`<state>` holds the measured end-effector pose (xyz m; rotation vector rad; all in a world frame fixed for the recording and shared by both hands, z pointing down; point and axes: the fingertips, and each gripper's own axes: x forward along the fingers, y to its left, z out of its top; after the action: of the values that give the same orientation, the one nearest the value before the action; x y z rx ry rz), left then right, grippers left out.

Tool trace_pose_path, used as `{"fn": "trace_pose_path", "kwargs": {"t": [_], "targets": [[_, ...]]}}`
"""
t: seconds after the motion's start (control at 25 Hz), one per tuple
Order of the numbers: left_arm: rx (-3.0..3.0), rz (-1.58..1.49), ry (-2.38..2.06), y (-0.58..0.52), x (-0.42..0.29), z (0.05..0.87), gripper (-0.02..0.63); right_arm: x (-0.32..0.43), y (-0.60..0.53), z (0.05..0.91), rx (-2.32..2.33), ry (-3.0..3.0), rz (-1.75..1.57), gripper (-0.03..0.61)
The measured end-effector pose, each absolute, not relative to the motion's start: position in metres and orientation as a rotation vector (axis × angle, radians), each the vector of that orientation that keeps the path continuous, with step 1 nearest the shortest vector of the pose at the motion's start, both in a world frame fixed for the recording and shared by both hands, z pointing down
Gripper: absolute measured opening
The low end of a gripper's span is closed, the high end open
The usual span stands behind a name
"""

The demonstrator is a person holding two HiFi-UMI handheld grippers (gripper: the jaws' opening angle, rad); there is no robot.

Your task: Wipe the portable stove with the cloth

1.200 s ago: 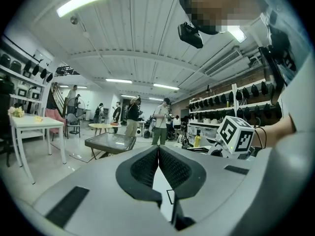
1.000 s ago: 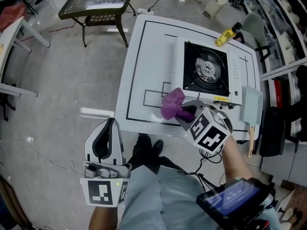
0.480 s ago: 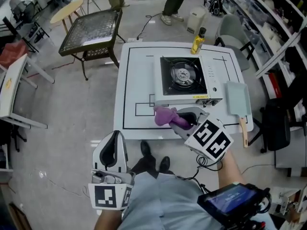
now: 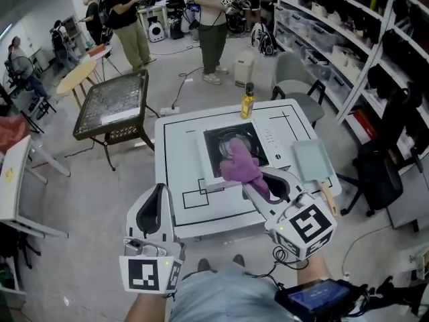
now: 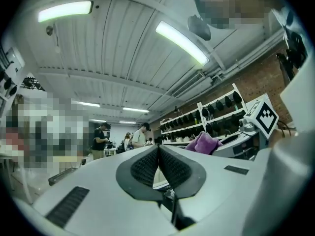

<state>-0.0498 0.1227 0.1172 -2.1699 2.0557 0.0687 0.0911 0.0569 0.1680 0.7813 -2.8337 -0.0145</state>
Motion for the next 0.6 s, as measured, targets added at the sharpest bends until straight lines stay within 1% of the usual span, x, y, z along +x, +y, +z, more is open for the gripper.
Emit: {"fn": "trace_pose_path", "kwargs": {"t": [0.36, 0.6], "targets": [[-2.328, 0.041, 1.926, 0.097, -0.051, 0.146, 0.018, 0.089, 0.059, 0.21, 1.146, -2.777, 0.055, 0.11], [-2.402, 0.033, 1.846, 0.08, -0.045, 0.154, 0.018, 0.09, 0.055, 0.217, 1.264, -2.743, 0.056, 0.11]]}}
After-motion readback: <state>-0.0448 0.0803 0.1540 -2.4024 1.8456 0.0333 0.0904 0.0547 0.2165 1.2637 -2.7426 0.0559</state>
